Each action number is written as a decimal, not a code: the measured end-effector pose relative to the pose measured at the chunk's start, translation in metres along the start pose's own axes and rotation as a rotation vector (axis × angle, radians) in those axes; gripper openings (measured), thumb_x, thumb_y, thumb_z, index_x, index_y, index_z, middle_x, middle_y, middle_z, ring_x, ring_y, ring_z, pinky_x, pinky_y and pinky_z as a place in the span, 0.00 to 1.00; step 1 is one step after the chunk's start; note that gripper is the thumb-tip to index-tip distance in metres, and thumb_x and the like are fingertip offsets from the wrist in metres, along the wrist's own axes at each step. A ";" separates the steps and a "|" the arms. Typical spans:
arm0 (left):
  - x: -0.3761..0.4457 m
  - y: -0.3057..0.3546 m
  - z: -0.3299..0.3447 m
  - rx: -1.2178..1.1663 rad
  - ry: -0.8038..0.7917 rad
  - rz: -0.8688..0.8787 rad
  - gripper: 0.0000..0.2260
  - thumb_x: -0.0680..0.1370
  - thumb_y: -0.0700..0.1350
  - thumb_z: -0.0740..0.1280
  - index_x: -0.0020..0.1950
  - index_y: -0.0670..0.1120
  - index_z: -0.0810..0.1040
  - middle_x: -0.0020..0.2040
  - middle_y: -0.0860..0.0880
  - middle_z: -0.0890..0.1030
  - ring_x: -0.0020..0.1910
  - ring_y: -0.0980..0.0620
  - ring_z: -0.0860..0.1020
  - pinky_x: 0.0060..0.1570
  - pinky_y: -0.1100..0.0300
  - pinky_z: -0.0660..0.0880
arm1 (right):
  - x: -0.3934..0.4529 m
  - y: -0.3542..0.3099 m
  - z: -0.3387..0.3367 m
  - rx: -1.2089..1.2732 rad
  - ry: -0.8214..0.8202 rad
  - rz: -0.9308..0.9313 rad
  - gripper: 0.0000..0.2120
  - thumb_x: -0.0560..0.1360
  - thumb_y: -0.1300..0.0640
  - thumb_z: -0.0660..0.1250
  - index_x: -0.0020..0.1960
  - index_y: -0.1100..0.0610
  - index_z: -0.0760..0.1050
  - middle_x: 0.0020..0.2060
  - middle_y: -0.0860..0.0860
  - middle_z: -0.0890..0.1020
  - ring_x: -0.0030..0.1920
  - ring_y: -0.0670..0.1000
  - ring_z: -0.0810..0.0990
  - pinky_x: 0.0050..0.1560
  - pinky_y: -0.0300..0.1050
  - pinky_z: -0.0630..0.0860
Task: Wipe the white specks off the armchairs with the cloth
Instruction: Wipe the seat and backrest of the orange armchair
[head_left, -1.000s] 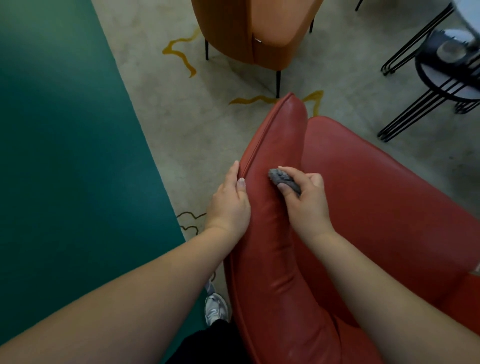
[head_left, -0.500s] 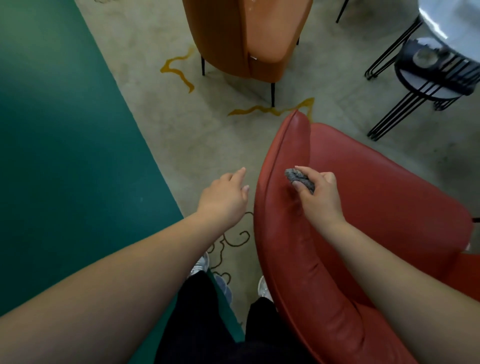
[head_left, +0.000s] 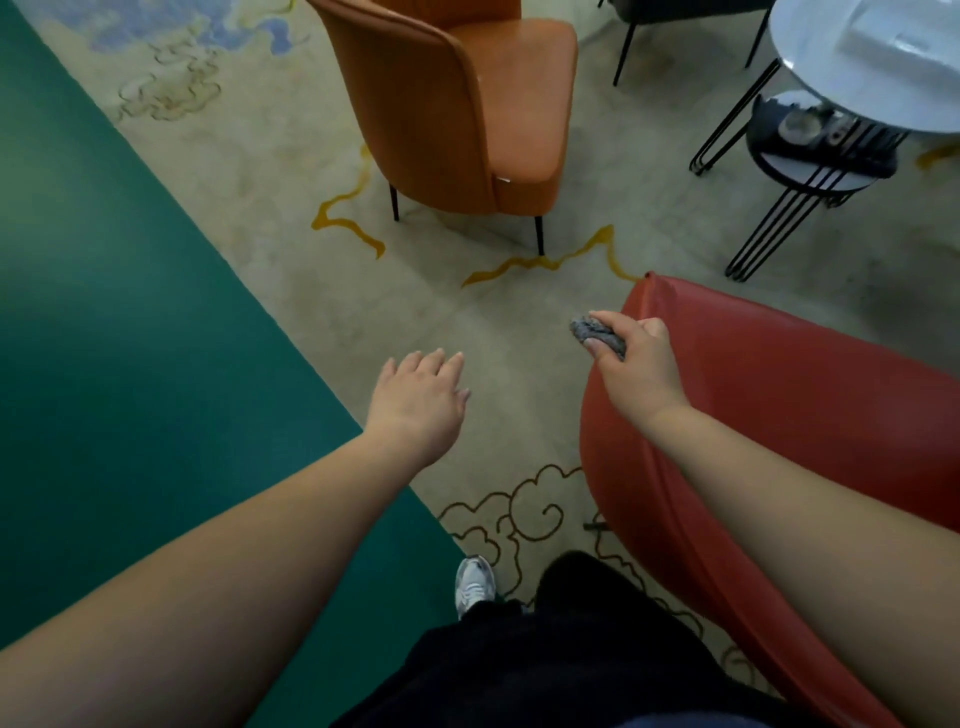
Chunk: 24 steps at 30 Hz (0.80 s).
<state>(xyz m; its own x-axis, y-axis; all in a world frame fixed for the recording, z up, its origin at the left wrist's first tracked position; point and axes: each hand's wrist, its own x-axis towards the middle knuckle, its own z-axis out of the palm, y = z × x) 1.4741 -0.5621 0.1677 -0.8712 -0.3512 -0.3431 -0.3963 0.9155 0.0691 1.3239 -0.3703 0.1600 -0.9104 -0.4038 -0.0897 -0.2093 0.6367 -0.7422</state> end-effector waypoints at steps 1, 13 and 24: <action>0.005 -0.007 -0.003 0.002 -0.002 0.005 0.24 0.83 0.55 0.49 0.78 0.51 0.54 0.77 0.49 0.60 0.76 0.46 0.57 0.74 0.47 0.53 | 0.004 -0.003 0.004 -0.007 0.006 0.007 0.17 0.76 0.58 0.68 0.65 0.53 0.76 0.52 0.54 0.67 0.51 0.49 0.71 0.57 0.29 0.61; 0.135 -0.037 -0.042 0.042 -0.059 0.112 0.24 0.83 0.55 0.49 0.78 0.50 0.54 0.78 0.50 0.58 0.76 0.47 0.56 0.74 0.48 0.51 | 0.122 -0.015 0.029 -0.070 0.027 0.077 0.18 0.76 0.58 0.68 0.65 0.54 0.76 0.49 0.53 0.67 0.50 0.49 0.70 0.55 0.30 0.60; 0.269 -0.059 -0.110 0.047 -0.033 0.157 0.25 0.83 0.55 0.50 0.79 0.51 0.53 0.78 0.50 0.57 0.77 0.48 0.54 0.75 0.49 0.50 | 0.266 -0.058 0.028 -0.076 0.044 0.090 0.17 0.76 0.57 0.69 0.65 0.54 0.77 0.49 0.52 0.67 0.48 0.46 0.68 0.53 0.28 0.60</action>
<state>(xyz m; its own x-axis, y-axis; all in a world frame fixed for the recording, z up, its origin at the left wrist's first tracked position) 1.2312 -0.7323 0.1740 -0.9110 -0.1967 -0.3624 -0.2409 0.9672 0.0807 1.1043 -0.5329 0.1603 -0.9413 -0.3142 -0.1231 -0.1506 0.7176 -0.6800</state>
